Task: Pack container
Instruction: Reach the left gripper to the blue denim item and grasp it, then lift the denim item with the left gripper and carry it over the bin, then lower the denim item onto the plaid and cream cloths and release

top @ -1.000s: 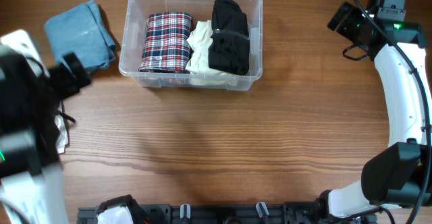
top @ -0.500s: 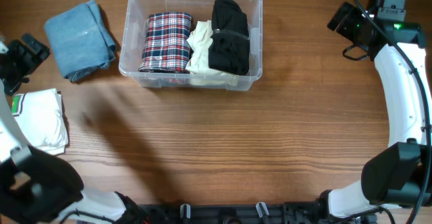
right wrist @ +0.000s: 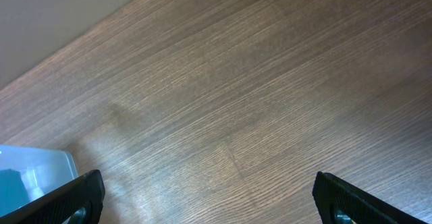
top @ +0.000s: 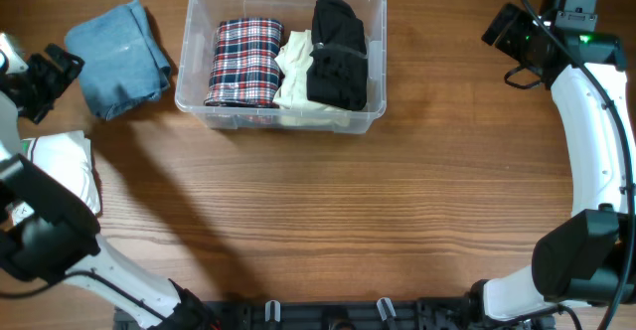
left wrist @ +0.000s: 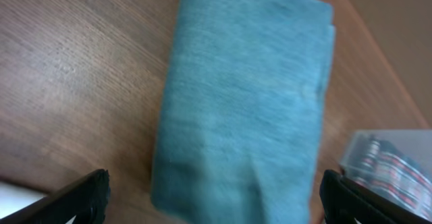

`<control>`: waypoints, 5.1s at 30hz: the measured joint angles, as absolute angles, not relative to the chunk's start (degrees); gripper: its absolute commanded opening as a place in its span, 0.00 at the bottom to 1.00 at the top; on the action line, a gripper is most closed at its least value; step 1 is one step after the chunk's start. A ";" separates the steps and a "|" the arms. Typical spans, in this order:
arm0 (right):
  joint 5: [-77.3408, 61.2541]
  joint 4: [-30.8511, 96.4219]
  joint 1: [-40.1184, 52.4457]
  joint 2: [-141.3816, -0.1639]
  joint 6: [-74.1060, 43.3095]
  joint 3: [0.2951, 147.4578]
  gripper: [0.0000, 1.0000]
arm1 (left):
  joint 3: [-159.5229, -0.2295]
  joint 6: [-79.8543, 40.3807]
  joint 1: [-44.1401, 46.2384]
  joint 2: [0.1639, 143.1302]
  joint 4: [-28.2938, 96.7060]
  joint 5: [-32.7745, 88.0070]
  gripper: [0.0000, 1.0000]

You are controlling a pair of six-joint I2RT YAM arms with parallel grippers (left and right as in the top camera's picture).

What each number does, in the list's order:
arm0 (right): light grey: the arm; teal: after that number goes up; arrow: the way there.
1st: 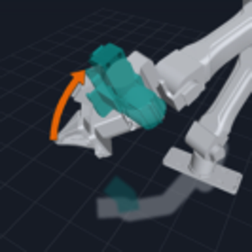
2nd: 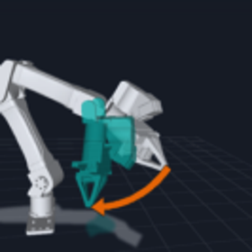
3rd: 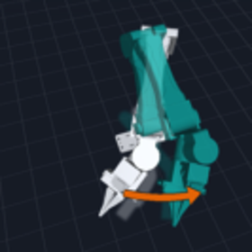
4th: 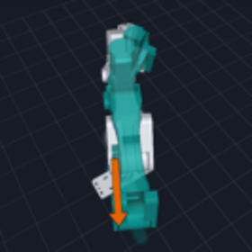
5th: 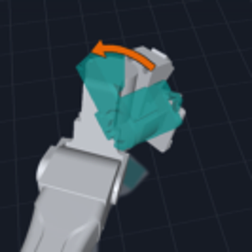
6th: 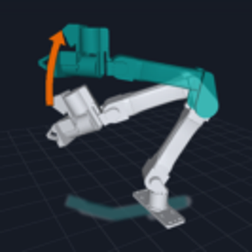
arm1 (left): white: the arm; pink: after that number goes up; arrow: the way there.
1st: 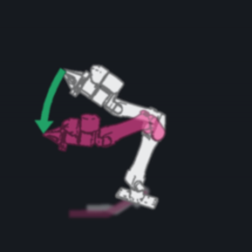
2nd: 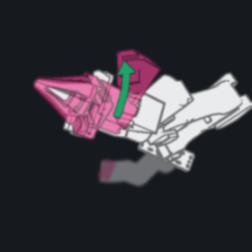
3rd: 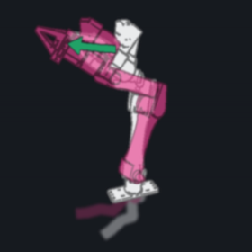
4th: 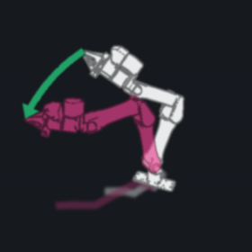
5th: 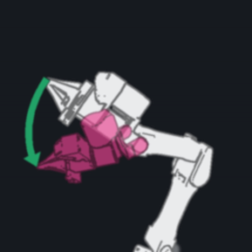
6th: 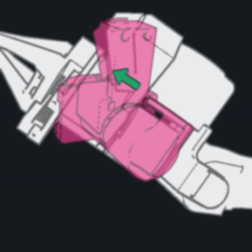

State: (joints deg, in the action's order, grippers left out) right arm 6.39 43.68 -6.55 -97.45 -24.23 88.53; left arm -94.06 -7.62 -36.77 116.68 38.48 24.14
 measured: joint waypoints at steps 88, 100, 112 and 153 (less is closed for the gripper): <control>6.39 43.70 -6.52 -97.45 -24.23 88.53 1.00 | -96.82 -11.86 -5.23 88.09 41.47 51.53 0.04; 6.39 43.68 -6.55 -97.45 -24.23 88.53 1.00 | -96.82 -6.68 4.84 101.51 43.70 40.66 0.06; 6.39 43.68 -6.52 -97.45 -24.23 88.53 1.00 | -96.82 -6.72 4.75 104.38 42.50 32.91 0.07; 6.20 43.68 -6.52 -97.45 -24.23 88.53 1.00 | -96.82 -7.35 -6.22 112.73 40.97 25.67 0.14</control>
